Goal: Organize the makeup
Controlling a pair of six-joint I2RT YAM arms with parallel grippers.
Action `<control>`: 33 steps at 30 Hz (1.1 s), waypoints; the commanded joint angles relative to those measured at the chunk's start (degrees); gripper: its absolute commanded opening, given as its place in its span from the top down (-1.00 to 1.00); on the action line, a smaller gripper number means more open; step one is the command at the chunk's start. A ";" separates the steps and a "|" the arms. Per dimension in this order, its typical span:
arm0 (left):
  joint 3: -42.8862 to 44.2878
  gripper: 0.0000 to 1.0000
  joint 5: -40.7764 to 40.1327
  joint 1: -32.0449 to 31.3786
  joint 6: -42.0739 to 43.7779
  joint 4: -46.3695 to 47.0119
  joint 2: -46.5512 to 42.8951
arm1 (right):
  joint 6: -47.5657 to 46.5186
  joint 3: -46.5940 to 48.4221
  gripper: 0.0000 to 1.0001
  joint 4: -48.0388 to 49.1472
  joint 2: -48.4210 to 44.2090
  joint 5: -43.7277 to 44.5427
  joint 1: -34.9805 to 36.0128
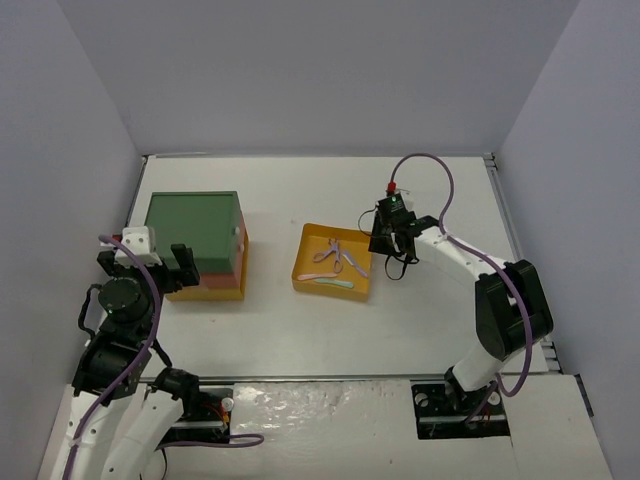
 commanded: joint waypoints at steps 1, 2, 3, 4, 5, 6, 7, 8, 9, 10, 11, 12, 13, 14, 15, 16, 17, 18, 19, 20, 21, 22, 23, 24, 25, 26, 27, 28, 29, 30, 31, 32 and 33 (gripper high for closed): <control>2.06 -0.94 2.41 -0.14 -0.32 2.72 3.61 | -0.53 0.37 0.45 1.59 1.40 -1.19 0.84; 2.40 -0.94 3.37 -0.14 -0.32 2.72 5.00 | -0.53 0.46 0.49 1.94 1.75 -1.54 1.10; 2.58 -0.94 3.64 -0.14 -0.32 2.72 5.54 | -0.36 0.55 0.50 2.20 1.93 -1.98 1.19; 2.67 -0.94 3.98 -0.14 -0.32 2.64 6.39 | -0.36 0.55 0.52 2.38 1.94 -2.32 1.28; 3.01 -0.94 4.27 -0.14 -0.32 2.70 7.46 | -0.15 0.55 0.52 2.59 2.28 -2.75 1.42; 3.39 -0.94 4.48 -0.14 -0.48 2.69 8.51 | 0.00 0.58 0.52 2.81 2.40 -2.90 1.62; 3.78 -0.94 4.65 -0.14 -0.69 2.64 9.55 | 0.13 0.63 0.52 3.02 2.45 -2.94 1.83; 4.24 -0.94 4.70 -0.14 -0.95 2.71 10.46 | 0.20 0.68 0.51 3.16 2.39 -2.77 2.09; 4.72 -0.94 4.72 -0.13 -1.21 2.82 11.35 | 0.27 0.73 0.50 3.26 2.26 -2.49 2.35; 5.15 -0.94 4.89 -0.05 -1.38 2.99 12.71 | 0.43 0.73 0.48 3.27 1.83 -1.96 2.51; 5.58 -0.94 5.10 -0.09 -1.56 3.17 13.56 | 0.43 0.76 0.46 3.34 1.44 -1.36 2.55; 6.00 -0.94 5.31 -0.12 -1.74 3.34 14.41 | 0.43 0.80 0.43 3.41 1.05 -0.76 2.59; 6.54 -0.94 5.46 -0.14 -2.02 3.33 15.32 | 0.37 0.84 0.42 3.41 0.64 -0.33 2.60; 7.17 -0.94 5.57 -0.14 -2.39 3.18 16.26 | 0.27 0.90 0.42 3.36 0.22 -0.01 2.60; 7.90 -0.94 5.41 -0.09 -2.69 2.85 17.29 | 0.26 0.95 0.42 3.35 -0.31 0.34 2.65; 8.66 -0.94 5.19 -0.05 -2.96 2.51 18.33 | 0.26 0.99 0.42 3.36 -0.87 0.66 2.69; 9.59 -0.94 4.83 -0.05 -3.04 2.23 19.37 | 0.30 1.04 0.41 3.40 -1.59 0.82 2.73; 10.51 -0.94 4.47 -0.05 -3.13 1.95 20.42 | 0.34 1.08 0.39 3.44 -2.32 0.98 2.77; 10.86 -0.94 4.03 -0.05 -3.10 2.12 20.99 | 0.34 1.08 0.37 3.54 -2.87 1.44 3.03; 11.17 -0.94 3.59 -0.05 -3.07 2.32 21.54 | 0.34 1.08 0.34 3.64 -3.42 1.91 3.30; 11.43 -0.94 3.25 -0.05 -3.05 2.48 21.98 | 0.40 1.08 0.32 3.70 -3.83 2.25 3.50; 11.58 -0.94 3.10 -0.04 -3.05 2.58 22.23 | 0.53 1.08 0.32 3.76 -4.00 2.34 3.63; 11.73 -0.94 3.00 0.01 -3.05 2.73 22.47 | 0.58 1.08 0.32 3.95 -4.20 2.44 3.87; 11.84 -0.94 2.92 0.04 -3.05 2.94 22.66 | 0.63 1.05 0.31 4.13 -4.22 2.49 4.06; 11.90 -0.94 2.86 0.04 -3.05 3.22 22.77 | 0.69 1.00 0.31 4.31 -4.06 2.49 4.17; 11.90 -0.94 2.86 0.12 -3.05 3.25 22.78 | 0.70 0.99 0.31 4.32 -4.04 2.49 4.18; 11.98 -0.94 2.97 0.24 -3.01 3.40 23.09 | 0.70 1.03 0.31 4.40 -3.70 2.42 4.41; 12.06 -0.94 3.10 0.36 -2.97 3.56 23.42 | 0.70 1.07 0.31 4.48 -3.33 2.33 4.66; 11.99 -0.94 3.30 0.48 -2.99 3.66 23.63 | 0.73 1.05 0.32 4.53 -2.84 2.20 4.74; 11.88 -0.94 3.52 0.59 -3.02 3.73 23.82 | 0.76 1.01 0.32 4.56 -2.32 2.05 4.78; 11.58 -0.94 3.78 0.72 -3.09 3.86 23.95 | 0.83 0.95 0.32 4.61 -1.79 1.92 4.84; 11.05 -0.94 4.07 0.86 -3.18 4.05 24.00 | 0.92 0.85 0.32 4.65 -1.26 1.82 4.94; 10.68 -0.94 4.40 1.03 -3.33 4.18 24.01 | 1.01 0.65 0.33 4.67 -0.73 1.79 4.97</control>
